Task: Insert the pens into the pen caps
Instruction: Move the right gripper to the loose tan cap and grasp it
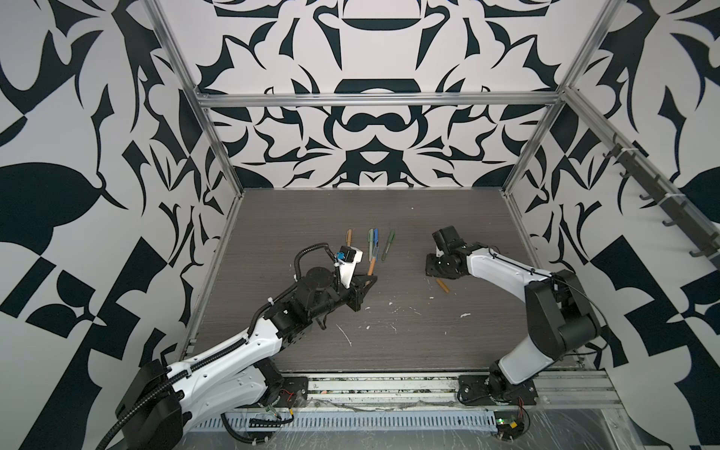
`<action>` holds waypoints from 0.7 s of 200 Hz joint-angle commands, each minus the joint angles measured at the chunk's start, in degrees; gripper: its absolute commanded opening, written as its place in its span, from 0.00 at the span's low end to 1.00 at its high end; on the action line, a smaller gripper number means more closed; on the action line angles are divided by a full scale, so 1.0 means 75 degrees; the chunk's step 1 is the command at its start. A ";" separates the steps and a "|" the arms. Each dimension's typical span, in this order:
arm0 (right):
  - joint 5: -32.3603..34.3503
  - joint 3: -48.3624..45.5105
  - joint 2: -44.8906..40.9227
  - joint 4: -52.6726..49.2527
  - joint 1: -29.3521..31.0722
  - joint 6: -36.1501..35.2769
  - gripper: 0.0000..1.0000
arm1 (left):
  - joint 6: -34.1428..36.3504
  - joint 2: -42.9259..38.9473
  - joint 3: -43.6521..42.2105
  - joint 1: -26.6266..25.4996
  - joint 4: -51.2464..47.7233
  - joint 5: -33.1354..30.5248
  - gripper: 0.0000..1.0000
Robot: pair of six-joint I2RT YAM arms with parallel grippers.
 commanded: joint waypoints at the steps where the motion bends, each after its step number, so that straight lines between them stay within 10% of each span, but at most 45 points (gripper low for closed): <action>1: -0.0268 0.0460 0.0210 0.0090 -0.0037 -0.0032 0.52 | 0.0007 0.0118 0.0138 -0.0027 -0.0040 0.0128 0.03; 140: -0.0976 -0.1435 -0.0922 0.0090 0.0127 0.0806 0.48 | 0.0503 0.0573 0.0604 -0.0027 -0.0399 0.0392 0.03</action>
